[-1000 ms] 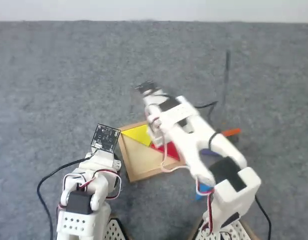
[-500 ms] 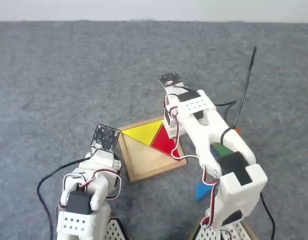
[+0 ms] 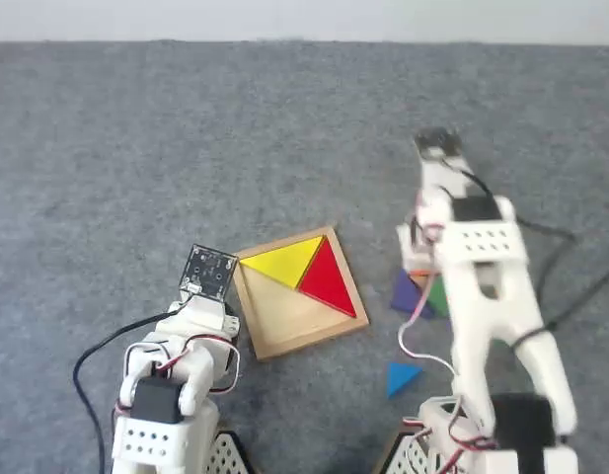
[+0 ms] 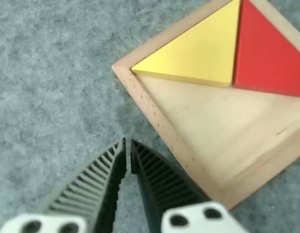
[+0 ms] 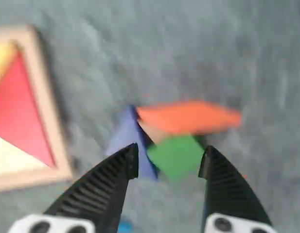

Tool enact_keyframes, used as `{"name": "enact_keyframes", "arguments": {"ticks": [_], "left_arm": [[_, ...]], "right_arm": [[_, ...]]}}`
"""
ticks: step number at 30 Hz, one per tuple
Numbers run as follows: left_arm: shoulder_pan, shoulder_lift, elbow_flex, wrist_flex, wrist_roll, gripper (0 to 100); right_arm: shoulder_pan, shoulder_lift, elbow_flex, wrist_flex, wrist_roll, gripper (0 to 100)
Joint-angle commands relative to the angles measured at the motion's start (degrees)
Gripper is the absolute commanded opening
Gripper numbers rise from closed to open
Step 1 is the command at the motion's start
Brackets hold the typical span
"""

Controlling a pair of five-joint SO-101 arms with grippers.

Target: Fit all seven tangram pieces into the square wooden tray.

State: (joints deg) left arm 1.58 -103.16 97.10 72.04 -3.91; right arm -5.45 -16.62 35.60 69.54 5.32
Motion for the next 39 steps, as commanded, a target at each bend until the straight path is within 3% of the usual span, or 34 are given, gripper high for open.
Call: {"name": "enact_keyframes", "arguments": {"ticks": [1, 8, 17, 31, 32, 36, 39], "left_arm": [[-0.3, -1.1, -0.6, 0.3, -0.1, 2], [-0.3, -1.1, -0.6, 0.3, -0.1, 2], [-0.3, -1.1, -0.6, 0.3, -0.1, 2], [-0.3, -1.1, -0.6, 0.3, -0.1, 2], [-0.3, -1.1, -0.6, 0.3, -0.1, 2], [-0.3, -1.1, -0.6, 0.3, -0.1, 2], [-0.3, -1.1, -0.6, 0.3, -0.1, 2]], "right_arm": [[2.9, -2.9, 5.5, -3.7, 3.7, 21.2], [3.0, 4.1, 4.1, -8.2, 4.1, 21.2], [3.5, 24.7, -14.0, -9.1, 3.8, 21.2], [3.8, 26.1, -29.1, -0.8, 4.8, 21.3], [3.7, 26.2, -29.1, -1.2, 8.1, 21.4], [2.2, 26.7, -28.1, 3.6, 35.0, 22.7], [1.9, 26.2, -25.9, 6.8, 43.4, 29.0]]}}
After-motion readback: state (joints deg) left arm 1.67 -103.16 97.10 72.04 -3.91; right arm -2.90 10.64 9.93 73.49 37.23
